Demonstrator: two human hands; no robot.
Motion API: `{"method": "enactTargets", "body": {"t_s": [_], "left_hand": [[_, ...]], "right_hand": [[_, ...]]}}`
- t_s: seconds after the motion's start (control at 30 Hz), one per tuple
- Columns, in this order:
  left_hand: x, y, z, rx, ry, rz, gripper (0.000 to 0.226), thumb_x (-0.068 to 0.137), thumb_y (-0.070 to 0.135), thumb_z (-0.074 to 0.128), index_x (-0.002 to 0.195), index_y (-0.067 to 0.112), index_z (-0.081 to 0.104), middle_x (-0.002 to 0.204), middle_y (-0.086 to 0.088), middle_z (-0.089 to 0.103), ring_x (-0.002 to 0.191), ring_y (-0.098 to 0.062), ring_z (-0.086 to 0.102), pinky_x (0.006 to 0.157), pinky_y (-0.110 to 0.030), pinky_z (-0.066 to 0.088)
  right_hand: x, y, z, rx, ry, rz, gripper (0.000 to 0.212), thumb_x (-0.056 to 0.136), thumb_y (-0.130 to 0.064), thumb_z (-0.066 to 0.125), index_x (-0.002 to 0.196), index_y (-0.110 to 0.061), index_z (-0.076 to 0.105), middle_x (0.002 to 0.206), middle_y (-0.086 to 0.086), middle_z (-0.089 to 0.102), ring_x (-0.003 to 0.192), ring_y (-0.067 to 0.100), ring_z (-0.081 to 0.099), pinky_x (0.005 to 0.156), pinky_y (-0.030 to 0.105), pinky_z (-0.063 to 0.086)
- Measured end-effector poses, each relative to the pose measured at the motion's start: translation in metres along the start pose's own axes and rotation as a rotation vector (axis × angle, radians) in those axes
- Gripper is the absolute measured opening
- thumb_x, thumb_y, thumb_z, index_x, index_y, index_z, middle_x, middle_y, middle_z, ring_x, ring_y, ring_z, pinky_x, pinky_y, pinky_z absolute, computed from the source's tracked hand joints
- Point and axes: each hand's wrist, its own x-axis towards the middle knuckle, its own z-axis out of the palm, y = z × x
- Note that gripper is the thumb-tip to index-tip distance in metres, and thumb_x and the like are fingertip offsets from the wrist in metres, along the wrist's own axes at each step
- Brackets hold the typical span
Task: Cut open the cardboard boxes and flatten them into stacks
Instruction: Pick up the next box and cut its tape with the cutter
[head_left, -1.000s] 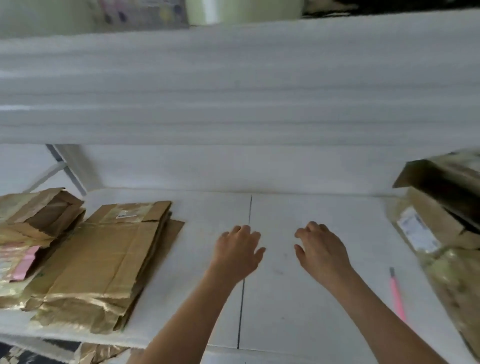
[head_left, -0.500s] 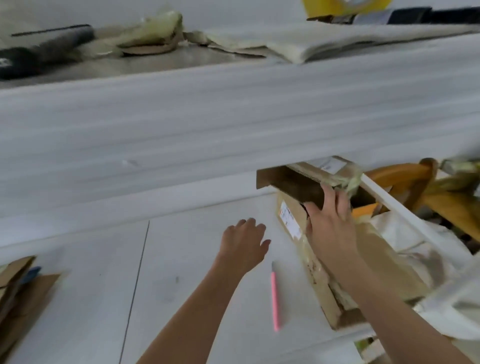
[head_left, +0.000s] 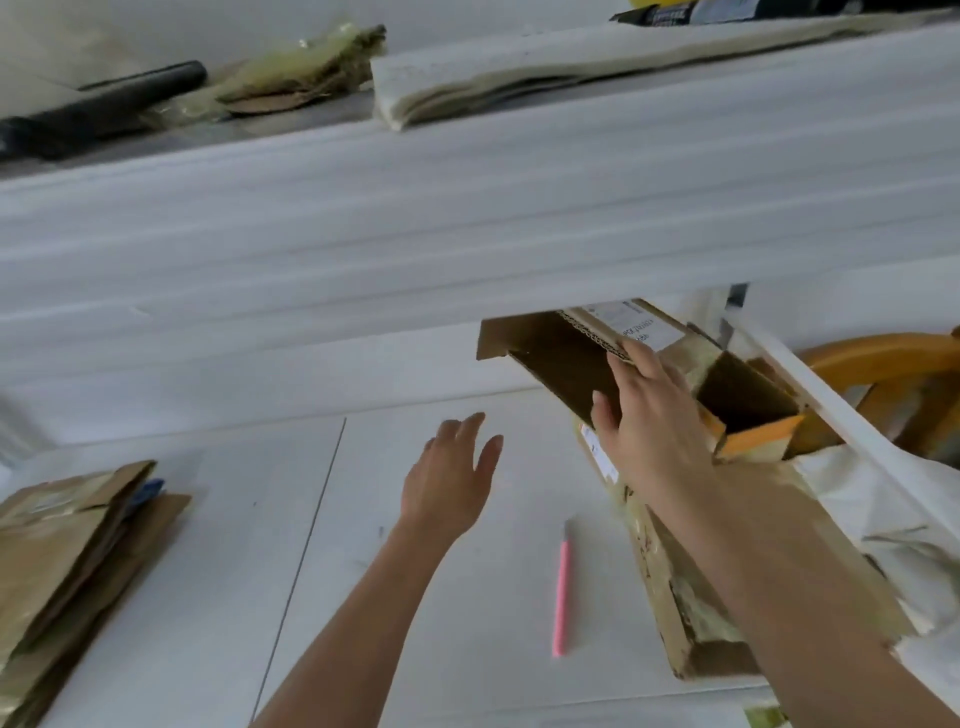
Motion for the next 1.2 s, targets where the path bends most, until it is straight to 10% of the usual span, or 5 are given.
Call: {"method": "enactTargets", "body": {"t_s": [0.23,0.4,0.67,0.93,1.2], "left_hand": [[-0.021,-0.056,-0.029,-0.647,0.231,-0.354,0.057,0.103,0.051,0.021,0.154,0.024,0.026,0.156,0.001,0.033,0.143,-0.021,0.033,0.115,-0.032,0.024],[-0.030,-0.091,-0.042,-1.059,0.209,-0.848,0.047,0.098,0.052,0.040,0.131,0.020,0.052,0.120,-0.004,0.063,0.105,-0.027,0.063,0.087,-0.042,0.053],[-0.073,-0.123,0.000,-1.000,-0.076,-1.029,0.024,0.098,0.020,0.055,0.105,0.000,0.067,0.091,-0.014,0.072,0.077,-0.029,0.068,0.068,-0.038,0.058],[-0.079,-0.114,0.015,-1.028,-0.046,-1.042,0.034,0.096,0.041,0.055,0.102,0.011,0.069,0.098,-0.007,0.071,0.095,-0.028,0.065,0.077,-0.038,0.054],[-0.064,-0.105,-0.036,-0.954,0.144,-0.662,0.020,0.092,0.031,0.066,0.108,0.024,0.075,0.116,0.005,0.067,0.101,-0.013,0.061,0.078,-0.025,0.050]], "right_hand": [[-0.009,-0.067,0.003,0.981,-0.128,0.157,0.047,0.089,-0.012,0.070,0.134,-0.017,0.059,0.132,-0.007,0.054,0.117,0.006,0.056,0.093,0.006,0.040],[-0.032,-0.077,0.049,1.826,-0.833,0.863,0.039,0.083,0.002,0.066,0.122,0.005,0.062,0.119,0.026,0.065,0.108,0.038,0.066,0.090,0.049,0.056],[-0.071,-0.076,0.114,0.695,-0.645,0.386,0.022,0.099,-0.016,0.053,0.112,-0.011,0.070,0.109,0.005,0.070,0.104,0.022,0.063,0.084,0.026,0.045],[-0.094,-0.105,0.102,0.817,-0.977,0.084,0.072,0.090,-0.040,0.068,0.150,-0.025,0.031,0.143,-0.007,0.049,0.130,0.014,0.050,0.103,0.022,0.041],[-0.099,-0.103,0.103,1.616,-1.016,0.626,0.050,0.087,-0.007,0.072,0.120,-0.041,0.058,0.121,-0.001,0.066,0.109,0.021,0.067,0.086,0.040,0.058]]}}
